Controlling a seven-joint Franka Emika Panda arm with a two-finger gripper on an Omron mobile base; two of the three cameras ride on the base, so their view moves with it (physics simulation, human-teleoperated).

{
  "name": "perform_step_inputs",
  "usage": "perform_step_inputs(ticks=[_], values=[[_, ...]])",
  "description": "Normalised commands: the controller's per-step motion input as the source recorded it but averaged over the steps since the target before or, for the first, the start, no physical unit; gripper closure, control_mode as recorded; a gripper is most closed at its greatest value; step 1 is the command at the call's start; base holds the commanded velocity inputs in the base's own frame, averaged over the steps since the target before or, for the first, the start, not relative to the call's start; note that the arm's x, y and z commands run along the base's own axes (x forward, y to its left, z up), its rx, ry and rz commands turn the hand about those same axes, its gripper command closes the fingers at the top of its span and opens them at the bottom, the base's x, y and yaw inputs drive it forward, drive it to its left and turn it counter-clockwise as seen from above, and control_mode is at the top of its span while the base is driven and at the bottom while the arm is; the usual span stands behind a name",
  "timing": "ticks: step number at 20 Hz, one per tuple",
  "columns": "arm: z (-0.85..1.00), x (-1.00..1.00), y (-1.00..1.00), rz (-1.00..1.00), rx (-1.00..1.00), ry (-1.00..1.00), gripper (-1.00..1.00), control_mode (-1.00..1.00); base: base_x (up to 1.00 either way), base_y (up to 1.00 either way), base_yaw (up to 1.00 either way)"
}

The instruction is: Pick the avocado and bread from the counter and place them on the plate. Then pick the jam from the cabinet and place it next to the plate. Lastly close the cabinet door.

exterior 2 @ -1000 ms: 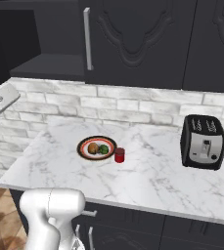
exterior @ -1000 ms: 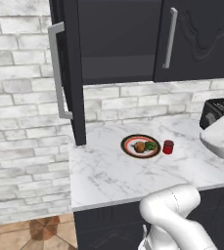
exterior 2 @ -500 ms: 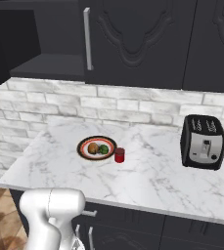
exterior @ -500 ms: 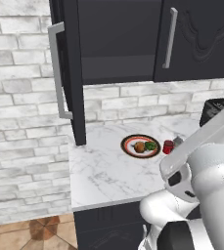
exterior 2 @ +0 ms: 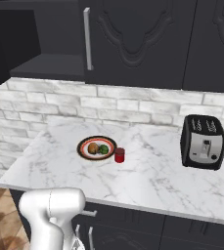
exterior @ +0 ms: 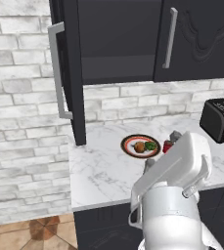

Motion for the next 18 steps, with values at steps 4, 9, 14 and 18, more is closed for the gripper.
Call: perform_step_inputs(ticks=[4, 9, 14, 18], values=[[-0.23, -0.05, 0.46, 0.00, -0.24, 0.00, -1.00, -1.00, 0.00, 0.00, 0.00], [-0.32, 0.03, 0.62, -0.05, -0.22, 0.00, -1.00, -1.00, 0.00, 0.00, 0.00], [-0.27, 0.12, 0.61, -0.10, -0.18, 0.00, -1.00, -1.00, 0.00, 0.00, 0.00], [-0.27, 0.34, 0.67, -0.16, -0.14, 0.00, -1.00, -1.00, 0.00, 0.00, 0.00]])
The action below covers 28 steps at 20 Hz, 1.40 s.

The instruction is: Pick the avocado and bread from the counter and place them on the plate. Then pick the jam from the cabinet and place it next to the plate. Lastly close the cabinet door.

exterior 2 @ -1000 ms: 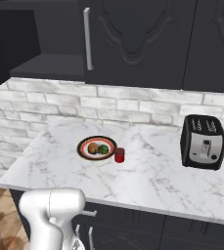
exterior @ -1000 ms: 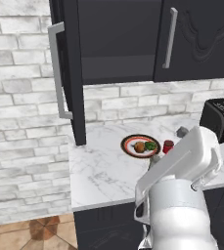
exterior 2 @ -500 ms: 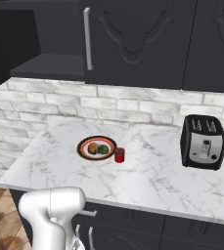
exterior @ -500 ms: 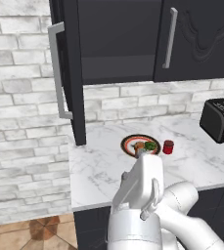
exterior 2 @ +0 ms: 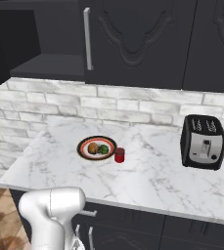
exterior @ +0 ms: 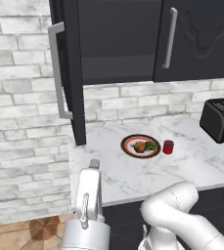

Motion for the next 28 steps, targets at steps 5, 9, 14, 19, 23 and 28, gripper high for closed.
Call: perform_step_inputs(ticks=[5, 9, 14, 19, 23, 28], values=[[-0.30, 0.41, 0.66, -0.18, -0.14, 0.00, -1.00, -1.00, 0.00, 0.00, 0.00], [-0.16, 0.37, 0.57, -0.18, -0.10, 0.00, -1.00, -1.00, 0.00, 0.00, 0.00], [-0.04, 0.57, 0.28, -0.14, -0.02, 0.02, -1.00, -1.00, 0.00, 0.00, 0.00], [0.00, 0.59, 0.05, -0.10, 0.00, 0.04, -1.00, -1.00, 0.00, 0.00, 0.00], [0.00, 0.72, 0.18, -0.10, -0.01, 0.02, -1.00, -1.00, 0.00, 0.00, 0.00], [0.00, 0.83, 0.29, -0.10, -0.04, 0.02, -1.00, -1.00, 0.00, 0.00, 0.00]])
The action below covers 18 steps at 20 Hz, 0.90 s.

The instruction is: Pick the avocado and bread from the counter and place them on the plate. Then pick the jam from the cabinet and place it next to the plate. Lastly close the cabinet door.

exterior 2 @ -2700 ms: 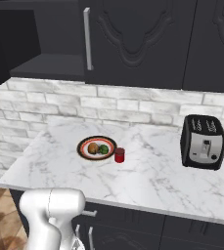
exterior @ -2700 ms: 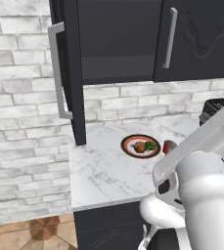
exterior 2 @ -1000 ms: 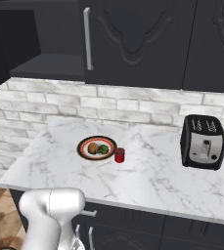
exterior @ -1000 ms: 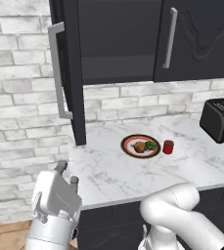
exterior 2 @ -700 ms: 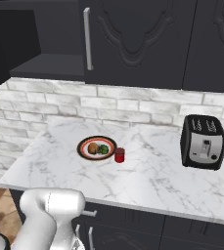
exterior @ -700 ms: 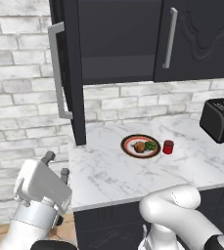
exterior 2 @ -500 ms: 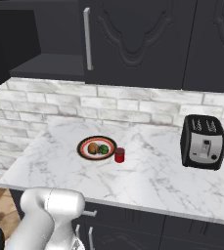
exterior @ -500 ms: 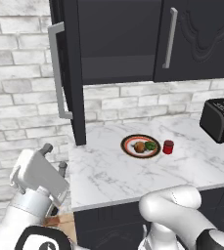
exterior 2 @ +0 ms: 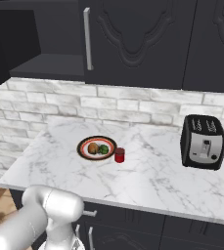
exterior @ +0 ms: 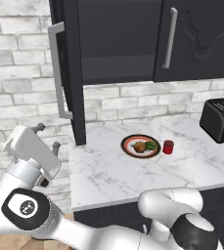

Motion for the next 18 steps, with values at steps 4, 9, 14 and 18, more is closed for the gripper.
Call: perform_step_inputs(ticks=[4, 9, 14, 18], values=[[0.00, 0.85, 0.24, -0.10, -0.02, 0.03, -1.00, -1.00, 0.00, 0.00, 0.00], [0.02, 0.68, 0.05, -0.09, 0.00, 0.01, -1.00, -1.00, 0.00, 0.00, 0.00], [0.22, 0.34, -0.10, -0.06, 0.00, 0.04, -1.00, -1.00, 0.00, 0.00, 0.00], [0.54, 0.04, -0.49, -0.01, 0.03, 0.01, -1.00, -1.00, 0.00, 0.00, 0.00]])
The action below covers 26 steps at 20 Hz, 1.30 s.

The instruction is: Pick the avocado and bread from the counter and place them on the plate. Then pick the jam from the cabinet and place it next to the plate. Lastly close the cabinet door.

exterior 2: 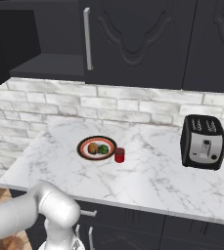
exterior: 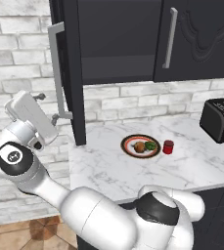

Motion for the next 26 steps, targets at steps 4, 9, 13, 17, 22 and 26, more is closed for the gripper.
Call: perform_step_inputs(ticks=[4, 9, 13, 17, 22, 26], values=[[0.49, 0.00, -0.75, 0.00, 0.07, 0.00, -1.00, -1.00, 0.00, 0.00, 0.00], [0.29, 0.00, -0.89, 0.00, 0.07, 0.00, -1.00, -1.00, 0.00, 0.00, 0.00], [0.11, 0.18, -0.97, 0.00, 0.05, 0.01, -1.00, -1.00, 0.00, 0.00, 0.00], [0.04, 0.48, -0.95, 0.01, 0.05, 0.03, -1.00, -1.00, 0.00, 0.00, 0.00], [0.05, 0.74, -0.96, 0.08, 0.06, 0.04, -1.00, -1.00, 0.00, 0.00, 0.00], [0.01, 0.94, -0.89, 0.10, 0.04, 0.11, -1.00, -1.00, 0.00, 0.00, 0.00]])
